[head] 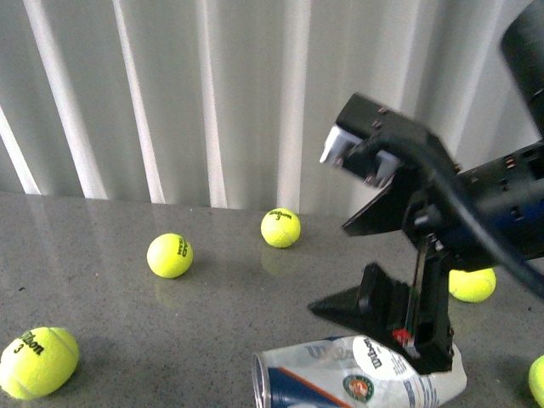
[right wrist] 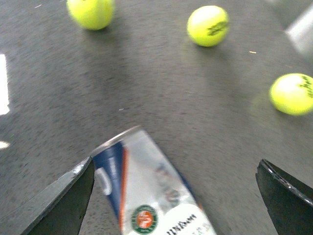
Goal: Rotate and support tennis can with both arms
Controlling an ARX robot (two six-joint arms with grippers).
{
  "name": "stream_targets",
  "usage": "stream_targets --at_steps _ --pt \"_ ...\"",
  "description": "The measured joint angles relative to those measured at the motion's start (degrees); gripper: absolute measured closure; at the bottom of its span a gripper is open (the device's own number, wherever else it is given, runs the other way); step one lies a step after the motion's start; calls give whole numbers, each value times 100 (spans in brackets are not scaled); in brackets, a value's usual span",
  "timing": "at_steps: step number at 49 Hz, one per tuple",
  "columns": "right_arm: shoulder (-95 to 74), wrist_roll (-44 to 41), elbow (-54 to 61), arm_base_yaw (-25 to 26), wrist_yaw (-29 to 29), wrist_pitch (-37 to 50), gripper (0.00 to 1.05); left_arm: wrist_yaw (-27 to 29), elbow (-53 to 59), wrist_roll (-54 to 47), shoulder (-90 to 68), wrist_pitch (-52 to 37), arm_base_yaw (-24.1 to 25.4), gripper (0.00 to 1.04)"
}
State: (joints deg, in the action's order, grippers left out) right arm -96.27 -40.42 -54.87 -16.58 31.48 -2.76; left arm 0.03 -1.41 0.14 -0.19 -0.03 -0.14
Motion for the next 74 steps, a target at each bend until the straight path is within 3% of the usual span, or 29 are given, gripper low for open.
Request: stream_targets --at_steps 5,8,13,18,21,26,31,39,49,52,74 --pt "597 1851 573 317 -1676 1200 7 -2 0 0 0 0 0 7" --pt "706 2592 640 426 -2194 1290 7 0 0 0 0 0 0 7" --pt "723 3397 688 525 -2371 1305 7 -2 0 0 0 0 0 7" --pt "614 3744 1512 409 -3755 3563 21 -7 0 0 0 0 0 7" --pt "658 3834 2041 424 -4122 4699 30 -4 0 0 2 0 0 7" --pt "1239 3936 2911 636 -4116 6037 53 17 0 2 2 0 0 7" --pt "1805 3965 3528 855 -3982 6109 76 -2 0 0 0 0 0 7" --pt "2358 3956 4072 994 -3746 6041 102 0 0 0 0 0 0 7" --pt "3189 3978 4736 1226 -3587 5934 101 -2 0 0 0 0 0 7" --pt "3338 3978 4970 1486 -3182 5958 101 0 0 0 2 0 0 7" --pt "5654 3982 5434 1644 -3156 4118 101 0 0 0 0 0 0 7"
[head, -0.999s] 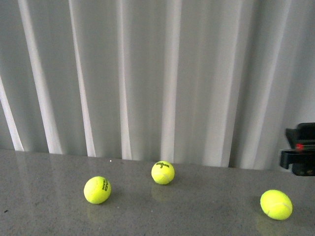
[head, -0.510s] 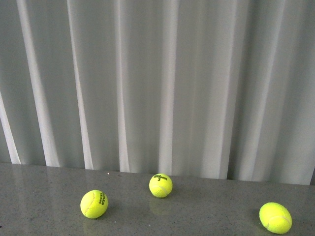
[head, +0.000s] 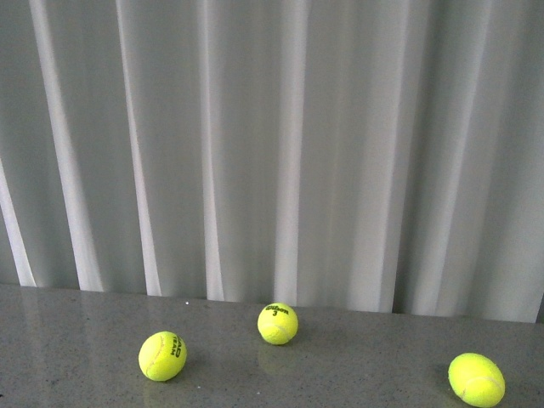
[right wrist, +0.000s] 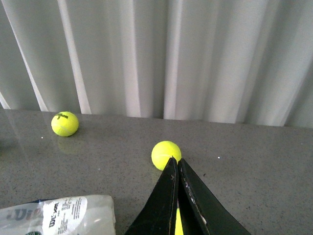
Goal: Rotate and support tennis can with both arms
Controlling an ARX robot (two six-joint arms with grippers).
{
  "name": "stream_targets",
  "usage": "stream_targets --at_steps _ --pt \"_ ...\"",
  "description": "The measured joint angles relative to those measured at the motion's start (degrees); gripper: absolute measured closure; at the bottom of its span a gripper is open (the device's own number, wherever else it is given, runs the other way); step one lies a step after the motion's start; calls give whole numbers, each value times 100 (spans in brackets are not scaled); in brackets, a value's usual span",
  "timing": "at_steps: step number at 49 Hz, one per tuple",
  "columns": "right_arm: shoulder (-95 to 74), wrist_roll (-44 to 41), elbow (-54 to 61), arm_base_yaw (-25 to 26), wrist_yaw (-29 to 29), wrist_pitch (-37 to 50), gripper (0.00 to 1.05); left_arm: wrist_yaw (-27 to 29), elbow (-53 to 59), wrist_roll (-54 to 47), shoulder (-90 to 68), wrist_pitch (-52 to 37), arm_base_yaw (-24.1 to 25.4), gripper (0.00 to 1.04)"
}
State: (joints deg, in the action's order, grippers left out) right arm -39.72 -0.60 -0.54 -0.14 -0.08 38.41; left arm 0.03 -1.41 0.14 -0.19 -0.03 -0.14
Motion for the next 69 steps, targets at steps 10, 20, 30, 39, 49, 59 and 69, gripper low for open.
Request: stream_targets --at_steps 10,20,30,39,49,59,69 --pt "931 0 28 4 13 -846 101 0 0 0 0 0 0 7" --pt "1600 0 28 4 13 -1473 101 0 0 0 0 0 0 7" --pt "2090 0 28 4 13 -1947 101 0 0 0 0 0 0 7" --pt "2439 0 28 4 15 -2288 101 0 0 2 0 0 0 7" --pt "2809 0 28 4 15 -2660 101 0 0 0 0 0 0 7" --pt "3582 0 26 4 20 -3633 101 0 0 0 0 0 0 7" --pt "3943 0 26 4 17 -3832 101 0 0 0 7 0 0 7"
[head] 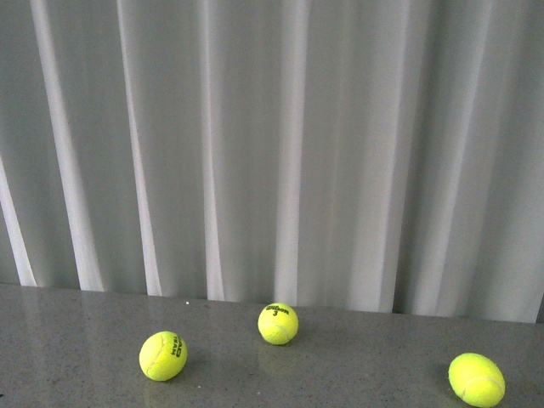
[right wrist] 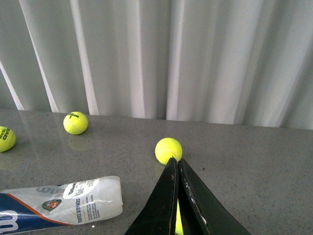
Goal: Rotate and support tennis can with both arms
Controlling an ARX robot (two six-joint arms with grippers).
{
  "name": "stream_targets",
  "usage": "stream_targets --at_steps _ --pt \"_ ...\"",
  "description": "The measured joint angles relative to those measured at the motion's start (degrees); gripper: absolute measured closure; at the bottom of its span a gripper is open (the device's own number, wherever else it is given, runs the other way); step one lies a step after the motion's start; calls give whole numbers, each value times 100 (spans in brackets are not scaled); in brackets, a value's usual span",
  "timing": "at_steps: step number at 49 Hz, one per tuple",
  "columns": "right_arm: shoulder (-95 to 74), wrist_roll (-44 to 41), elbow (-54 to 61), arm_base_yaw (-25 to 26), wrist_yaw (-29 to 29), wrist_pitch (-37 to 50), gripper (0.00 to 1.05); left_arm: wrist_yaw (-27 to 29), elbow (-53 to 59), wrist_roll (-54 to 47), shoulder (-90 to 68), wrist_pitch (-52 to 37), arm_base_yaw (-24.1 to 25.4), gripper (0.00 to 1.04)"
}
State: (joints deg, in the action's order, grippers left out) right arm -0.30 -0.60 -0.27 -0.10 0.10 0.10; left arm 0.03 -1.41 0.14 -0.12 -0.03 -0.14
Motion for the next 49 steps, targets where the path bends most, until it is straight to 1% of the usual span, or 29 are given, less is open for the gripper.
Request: stream_targets --at_steps 4,7,14,20,25,26,29,49 --pt "0 -4 0 0 0 -2 100 0 0 0 -2 0 0 7" --pt "0 0 0 0 0 -2 93 0 0 0 0 0 0 7" --pt "0 0 0 0 0 -2 57 0 0 0 0 0 0 7" --pt "4 0 0 0 0 -2 31 0 0 0 0 0 0 7" --pt "4 2 0 0 0 -2 6 0 0 0 0 0 0 7" --pt "4 7 0 0 0 -2 5 0 0 0 0 0 0 7" --pt "4 2 0 0 0 -2 8 0 0 0 0 0 0 7" --pt "4 2 0 0 0 -2 7 0 0 0 0 0 0 7"
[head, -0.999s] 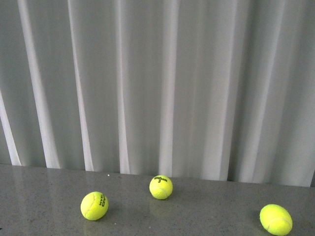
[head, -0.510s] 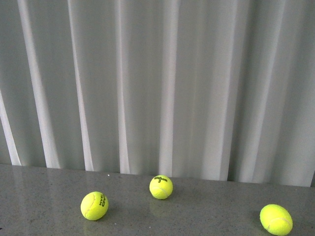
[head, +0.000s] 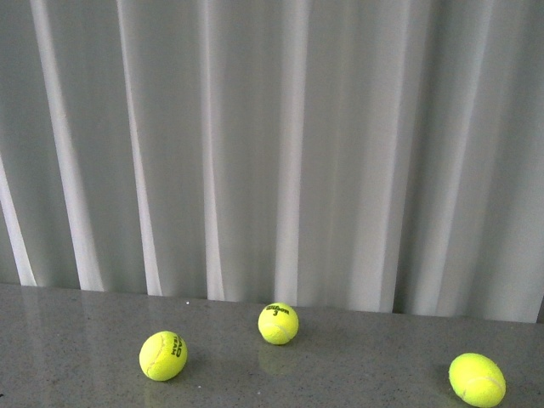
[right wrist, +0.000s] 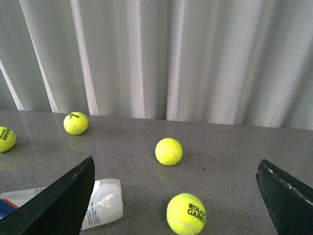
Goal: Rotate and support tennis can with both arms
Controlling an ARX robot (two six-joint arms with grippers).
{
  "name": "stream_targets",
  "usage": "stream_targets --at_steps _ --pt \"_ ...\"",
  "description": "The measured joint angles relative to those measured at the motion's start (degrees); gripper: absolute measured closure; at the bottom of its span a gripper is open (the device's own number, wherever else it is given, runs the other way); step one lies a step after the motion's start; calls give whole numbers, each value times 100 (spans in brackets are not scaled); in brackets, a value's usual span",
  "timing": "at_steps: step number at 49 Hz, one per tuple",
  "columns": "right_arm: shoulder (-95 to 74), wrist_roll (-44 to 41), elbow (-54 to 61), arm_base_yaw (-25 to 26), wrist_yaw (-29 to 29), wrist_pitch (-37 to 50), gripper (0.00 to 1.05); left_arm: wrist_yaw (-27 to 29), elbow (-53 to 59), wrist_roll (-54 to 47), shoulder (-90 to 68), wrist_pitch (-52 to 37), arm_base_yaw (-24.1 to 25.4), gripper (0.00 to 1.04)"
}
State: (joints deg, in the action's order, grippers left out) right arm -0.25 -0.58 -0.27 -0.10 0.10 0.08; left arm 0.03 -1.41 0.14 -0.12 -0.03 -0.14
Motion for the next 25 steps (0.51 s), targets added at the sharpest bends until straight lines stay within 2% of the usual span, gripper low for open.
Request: stream_targets --at_steps 9,11,14,18,25 --pt "0 2 0 0 0 0 7 17 -7 4 -11 13 -2 7" --pt "0 0 0 0 0 0 7 192 -273 457 -398 782 -24 7" --pt "0 2 0 0 0 0 7 61 -704 1327 -1532 1510 57 7" --pt "2 0 0 0 0 -2 7 -452 -831 1963 -2682 1071 210 7" --pt "2 2 0 0 0 -4 7 -1453 -1246 2164 -4774 -575 376 7"
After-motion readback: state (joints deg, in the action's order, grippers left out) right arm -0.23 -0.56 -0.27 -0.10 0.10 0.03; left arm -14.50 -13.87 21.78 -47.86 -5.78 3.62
